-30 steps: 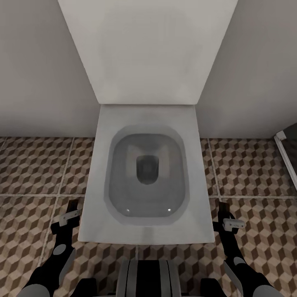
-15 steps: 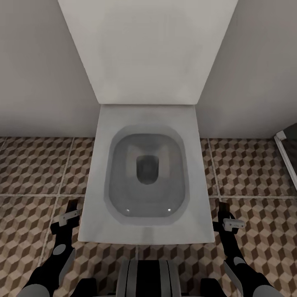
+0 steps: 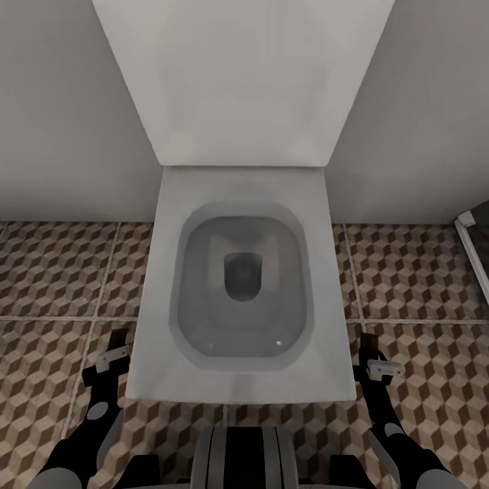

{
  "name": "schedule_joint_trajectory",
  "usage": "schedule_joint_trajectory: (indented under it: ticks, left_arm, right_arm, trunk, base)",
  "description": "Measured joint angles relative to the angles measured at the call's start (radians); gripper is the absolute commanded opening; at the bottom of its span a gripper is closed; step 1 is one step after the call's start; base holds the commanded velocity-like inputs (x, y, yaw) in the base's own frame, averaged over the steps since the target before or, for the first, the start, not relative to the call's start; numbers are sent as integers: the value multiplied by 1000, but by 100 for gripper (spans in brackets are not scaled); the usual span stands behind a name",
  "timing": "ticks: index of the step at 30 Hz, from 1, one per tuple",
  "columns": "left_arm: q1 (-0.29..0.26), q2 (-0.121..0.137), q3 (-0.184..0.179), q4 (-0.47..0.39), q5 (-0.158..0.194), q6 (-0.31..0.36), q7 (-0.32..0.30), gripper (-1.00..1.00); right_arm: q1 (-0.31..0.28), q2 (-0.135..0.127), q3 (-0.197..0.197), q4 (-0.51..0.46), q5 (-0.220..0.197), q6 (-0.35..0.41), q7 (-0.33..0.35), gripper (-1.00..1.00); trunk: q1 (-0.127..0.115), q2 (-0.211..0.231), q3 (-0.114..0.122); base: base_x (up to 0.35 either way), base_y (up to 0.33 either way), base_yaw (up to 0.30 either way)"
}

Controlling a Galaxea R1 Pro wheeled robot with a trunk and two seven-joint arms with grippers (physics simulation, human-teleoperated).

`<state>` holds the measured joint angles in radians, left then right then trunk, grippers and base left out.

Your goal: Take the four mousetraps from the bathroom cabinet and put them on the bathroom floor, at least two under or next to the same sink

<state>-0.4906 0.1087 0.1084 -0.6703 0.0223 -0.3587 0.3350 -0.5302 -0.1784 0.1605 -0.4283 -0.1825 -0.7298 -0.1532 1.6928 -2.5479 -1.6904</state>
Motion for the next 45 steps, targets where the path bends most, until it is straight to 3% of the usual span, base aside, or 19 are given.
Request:
schedule_joint_trajectory:
  ticks: [20, 31, 38, 45]
  left_arm:
    - [0, 0, 0, 1, 0, 0, 0, -100]
    - [0, 0, 0, 1, 0, 0, 0, -100]
    - [0, -1, 0, 1, 0, 0, 0, -100]
    - [0, -1, -1, 1, 0, 0, 0, -100]
  right_arm:
    - [0, -1, 0, 2, -1, -2, 11, -100]
    - [0, -16, -2, 21, -5, -5, 140, -100]
    - [0, -17, -2, 28, -6, -6, 154, -100]
    - [0, -17, -2, 29, -6, -6, 155, -100]
  trunk:
    - [0, 0, 0]
    - [0, 0, 0]
    - [2, -1, -15]
    - [2, -1, -15]
  base:
    - [0, 0, 0]
    - [0, 0, 0]
    - [0, 0, 0]
    - [0, 0, 0]
